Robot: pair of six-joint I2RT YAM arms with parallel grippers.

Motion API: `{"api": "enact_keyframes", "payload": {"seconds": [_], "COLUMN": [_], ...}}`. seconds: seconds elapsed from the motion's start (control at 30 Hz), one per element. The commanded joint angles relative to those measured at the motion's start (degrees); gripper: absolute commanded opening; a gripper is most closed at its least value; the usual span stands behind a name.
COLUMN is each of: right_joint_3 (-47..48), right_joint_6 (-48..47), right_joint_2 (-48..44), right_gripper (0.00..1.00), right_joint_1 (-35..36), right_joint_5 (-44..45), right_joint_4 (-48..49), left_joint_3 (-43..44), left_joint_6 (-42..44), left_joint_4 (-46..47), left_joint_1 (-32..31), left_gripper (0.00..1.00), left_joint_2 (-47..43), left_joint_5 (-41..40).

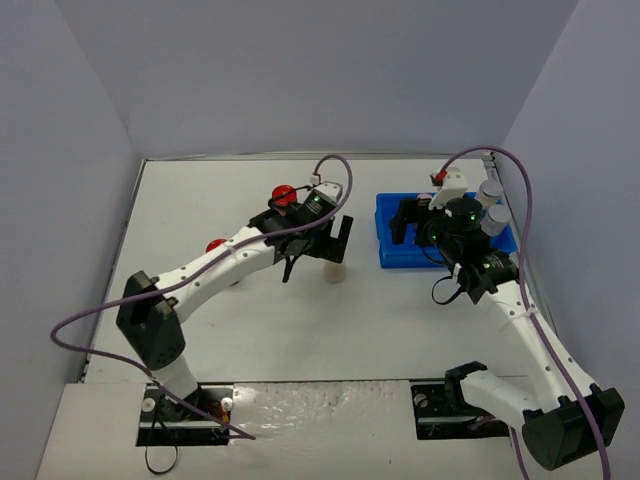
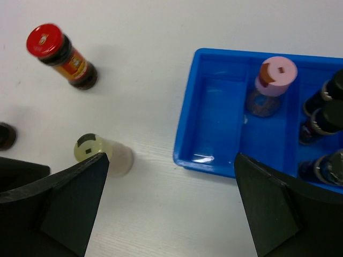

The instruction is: Organize the condiment bottles

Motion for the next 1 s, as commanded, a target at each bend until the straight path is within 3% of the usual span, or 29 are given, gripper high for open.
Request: {"api": "enact_keyframes", "payload": {"seconds": [0.0,0.17,0.43,0.63,0.97], "right_joint_3": [3.1,3.28,5.8,7.83,11.22], "right_joint_6": [0.75,0.09,-11.45,-17.42,-18.47], "right_joint_2": [4.6,10.68,21.22,26.51,35.56], "right_gripper": [1.0,1.0,1.0,1.0,0.92], "right_joint_1": [6.24,12.82,16.13,16.49,16.77], "right_joint_5": [6.5,7.6,-7.26,-13.47,-14.7], "right_joint_4": [2.12,3.57,6.81,6.75,6.95], "left_joint_3": [-4.21,-14.82,-30.63,-38.59,-43.49], "left_joint_6": [-0.96,0.79,5.5,9.47,11.27], "left_joint_4": [2.75,3.56,3.2,1.79,4.63], "left_joint_1": [4.73,9.99,20.77,22.48,22.57], "left_gripper": [0.97,0.97,0.97,0.97,0.97], "left_joint_2": [-13.75,-25.33,-48.1,-59.68,-66.4], "left_joint_5": [-4.68,-7.67,-12.34,-15.42,-16.29]}}
